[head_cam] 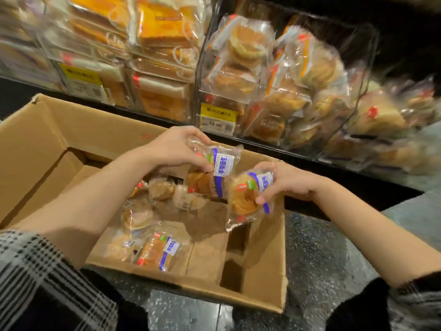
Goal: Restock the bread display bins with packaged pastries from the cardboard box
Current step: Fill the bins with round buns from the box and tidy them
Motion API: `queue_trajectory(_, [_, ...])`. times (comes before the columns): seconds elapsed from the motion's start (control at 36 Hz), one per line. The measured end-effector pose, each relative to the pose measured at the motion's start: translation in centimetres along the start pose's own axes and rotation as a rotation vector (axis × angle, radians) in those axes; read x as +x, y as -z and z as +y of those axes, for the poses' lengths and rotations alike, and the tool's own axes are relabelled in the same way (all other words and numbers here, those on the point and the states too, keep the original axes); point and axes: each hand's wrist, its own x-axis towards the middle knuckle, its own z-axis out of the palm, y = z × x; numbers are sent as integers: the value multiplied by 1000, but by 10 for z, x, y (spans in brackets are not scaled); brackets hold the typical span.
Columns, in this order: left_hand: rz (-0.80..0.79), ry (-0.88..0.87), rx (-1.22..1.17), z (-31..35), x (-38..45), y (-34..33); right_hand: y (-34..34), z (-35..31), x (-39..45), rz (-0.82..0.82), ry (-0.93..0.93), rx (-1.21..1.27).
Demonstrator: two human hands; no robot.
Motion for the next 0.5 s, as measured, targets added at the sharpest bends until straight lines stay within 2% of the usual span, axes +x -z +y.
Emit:
queue_trajectory(0.11, [109,-24,-456,35,10,-13,21,0,-31,69,115,313])
queue_trajectory(0.19, [172,-75,-653,57,17,-29,34,1,-49,137,204,504])
queue_trajectory(0.33, [169,-151,-767,89,29,-60,52,3,-75,225,310,746])
queue_trajectory(0.5, [171,-166,-837,127,43,-98,68,7,-103,342,372,899])
